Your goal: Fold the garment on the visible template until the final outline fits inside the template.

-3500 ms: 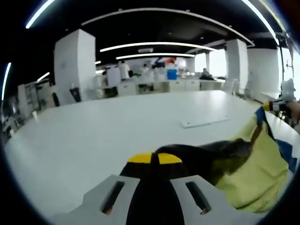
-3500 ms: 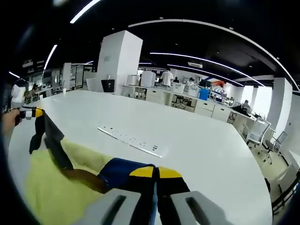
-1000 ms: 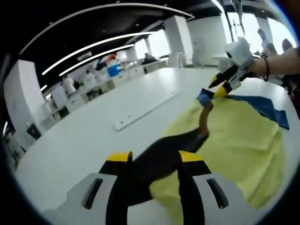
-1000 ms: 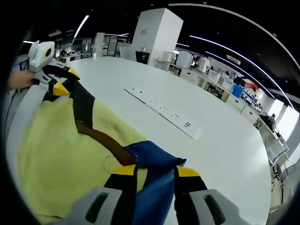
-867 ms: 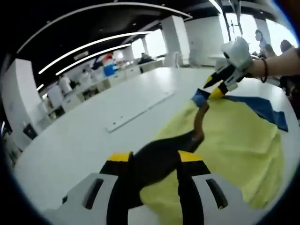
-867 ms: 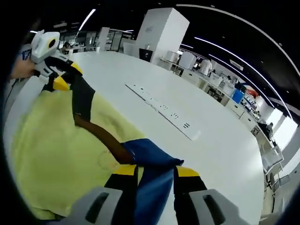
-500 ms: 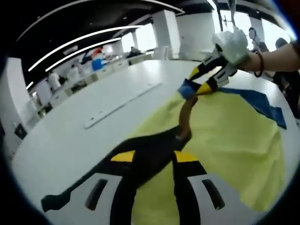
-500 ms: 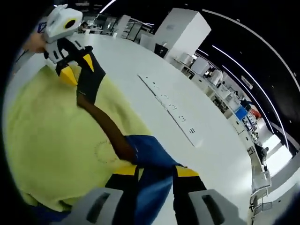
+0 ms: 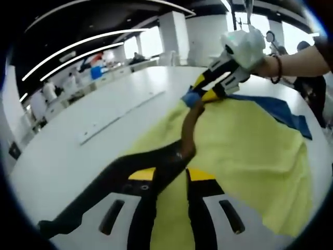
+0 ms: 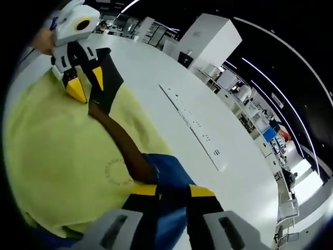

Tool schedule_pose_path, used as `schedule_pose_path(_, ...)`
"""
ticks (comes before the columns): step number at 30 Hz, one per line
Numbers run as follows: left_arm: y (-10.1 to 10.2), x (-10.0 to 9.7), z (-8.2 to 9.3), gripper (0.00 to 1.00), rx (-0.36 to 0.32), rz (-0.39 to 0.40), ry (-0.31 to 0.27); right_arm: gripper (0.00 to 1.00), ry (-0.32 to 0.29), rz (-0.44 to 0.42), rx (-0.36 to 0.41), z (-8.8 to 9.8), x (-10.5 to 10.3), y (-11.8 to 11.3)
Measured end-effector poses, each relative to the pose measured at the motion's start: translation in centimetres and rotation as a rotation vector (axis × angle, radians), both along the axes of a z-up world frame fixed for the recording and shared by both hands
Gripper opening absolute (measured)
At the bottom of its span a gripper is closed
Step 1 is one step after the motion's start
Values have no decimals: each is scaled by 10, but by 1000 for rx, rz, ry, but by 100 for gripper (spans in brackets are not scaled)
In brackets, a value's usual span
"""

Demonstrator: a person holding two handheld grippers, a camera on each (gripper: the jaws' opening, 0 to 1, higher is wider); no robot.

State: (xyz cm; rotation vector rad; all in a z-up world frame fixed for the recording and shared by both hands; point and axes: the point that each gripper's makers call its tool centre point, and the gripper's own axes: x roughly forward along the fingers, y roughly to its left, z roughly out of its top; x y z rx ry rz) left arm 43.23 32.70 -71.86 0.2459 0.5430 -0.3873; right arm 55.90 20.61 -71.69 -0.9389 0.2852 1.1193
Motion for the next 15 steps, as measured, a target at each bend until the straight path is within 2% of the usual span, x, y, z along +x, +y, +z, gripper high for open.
schedule_pose_path(3, 3, 4, -1, 16, -10, 34, 4, 10, 0, 5, 7, 0, -2, 3)
schedule_pose_path(6, 4, 7, -2, 9, -23, 52, 2, 4, -12, -2, 6, 1, 0, 4)
schedule_pose_path(8, 3, 8, -2, 0, -29, 52, -2, 0, -10, 1, 15, 3, -1, 5)
schedule_pose_path(11, 4, 10, -3, 0, -20, 62, -5, 0, -4, -6, 36, 8, -1, 7)
schedule_pose_path(15, 11, 17, 10, 0, -51, 99, -38, 0, 16, -34, 89, 15, 3, 8)
